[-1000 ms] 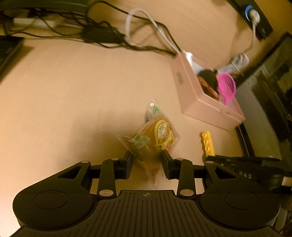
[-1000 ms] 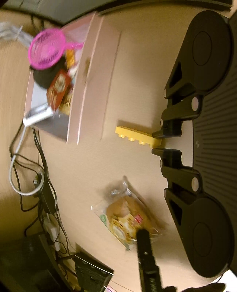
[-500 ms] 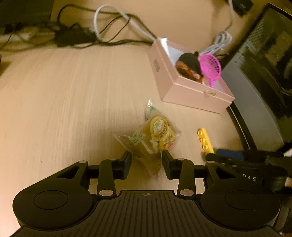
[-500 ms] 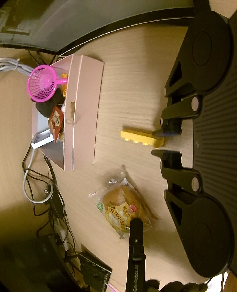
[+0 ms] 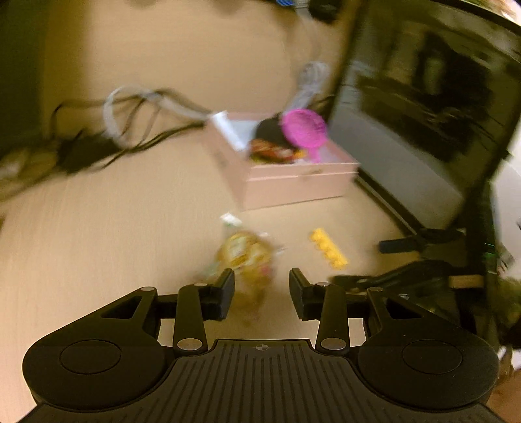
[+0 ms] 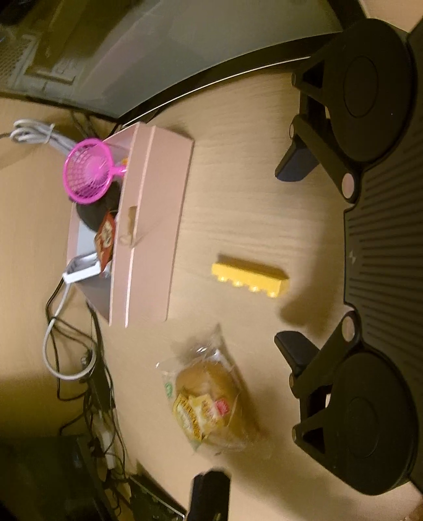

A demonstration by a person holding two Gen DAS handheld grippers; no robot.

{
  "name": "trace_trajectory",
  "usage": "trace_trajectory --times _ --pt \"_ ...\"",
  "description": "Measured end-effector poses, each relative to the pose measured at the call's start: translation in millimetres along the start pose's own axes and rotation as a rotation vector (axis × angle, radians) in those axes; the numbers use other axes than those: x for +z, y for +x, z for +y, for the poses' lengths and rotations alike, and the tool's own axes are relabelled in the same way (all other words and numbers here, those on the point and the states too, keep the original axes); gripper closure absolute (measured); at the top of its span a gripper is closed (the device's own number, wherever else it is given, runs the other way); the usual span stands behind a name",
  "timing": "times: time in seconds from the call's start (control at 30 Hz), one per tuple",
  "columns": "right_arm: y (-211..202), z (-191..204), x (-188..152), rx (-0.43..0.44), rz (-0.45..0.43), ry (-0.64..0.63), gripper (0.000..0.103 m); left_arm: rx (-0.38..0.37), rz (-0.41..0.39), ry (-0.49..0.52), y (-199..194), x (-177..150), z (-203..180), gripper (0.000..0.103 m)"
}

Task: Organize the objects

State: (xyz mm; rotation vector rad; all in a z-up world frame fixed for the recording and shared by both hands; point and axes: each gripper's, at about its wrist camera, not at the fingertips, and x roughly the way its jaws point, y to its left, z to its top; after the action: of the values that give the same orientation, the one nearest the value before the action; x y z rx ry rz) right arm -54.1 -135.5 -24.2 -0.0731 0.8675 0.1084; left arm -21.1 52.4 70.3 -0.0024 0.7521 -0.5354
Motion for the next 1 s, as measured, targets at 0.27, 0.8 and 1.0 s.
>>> trace_trajectory --times 0.27,0.8,1.0 --pt "7.7 -16.4 -9.1 -0.034 0.015 0.082 0.0 0.066 0.049 0.184 41.9 1.7 -44.8 0.063" --pt "2.9 -14.0 -20.8 -0.047 -0.048 0.089 0.0 -0.009 0.059 0.153 36.0 5.5 -28.3 0.061" --pt "2.7 -13.5 -22.3 -0.048 -0.059 0.089 0.0 -0.025 0.122 0.25 57.3 -8.8 -59.4 0.06"
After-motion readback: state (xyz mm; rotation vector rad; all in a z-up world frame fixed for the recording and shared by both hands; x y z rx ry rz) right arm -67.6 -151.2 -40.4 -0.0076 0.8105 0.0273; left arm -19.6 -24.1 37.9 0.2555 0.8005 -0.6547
